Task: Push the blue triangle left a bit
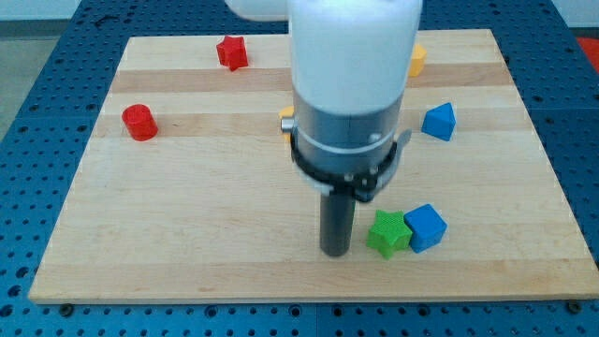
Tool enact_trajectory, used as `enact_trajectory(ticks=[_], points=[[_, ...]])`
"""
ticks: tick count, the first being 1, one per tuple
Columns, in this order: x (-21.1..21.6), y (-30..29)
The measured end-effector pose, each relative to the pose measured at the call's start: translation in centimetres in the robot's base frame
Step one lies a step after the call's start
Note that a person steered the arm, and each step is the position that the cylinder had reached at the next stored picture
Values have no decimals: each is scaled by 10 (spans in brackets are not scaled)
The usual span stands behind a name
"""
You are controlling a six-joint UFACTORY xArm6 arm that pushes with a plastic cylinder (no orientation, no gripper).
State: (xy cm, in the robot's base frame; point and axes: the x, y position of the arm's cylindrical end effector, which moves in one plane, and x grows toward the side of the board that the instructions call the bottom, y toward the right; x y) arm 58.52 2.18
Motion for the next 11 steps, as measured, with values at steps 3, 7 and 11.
enact_trajectory(ticks=[3,7,11], points=[[-3,96],[-13,123],[-40,243]])
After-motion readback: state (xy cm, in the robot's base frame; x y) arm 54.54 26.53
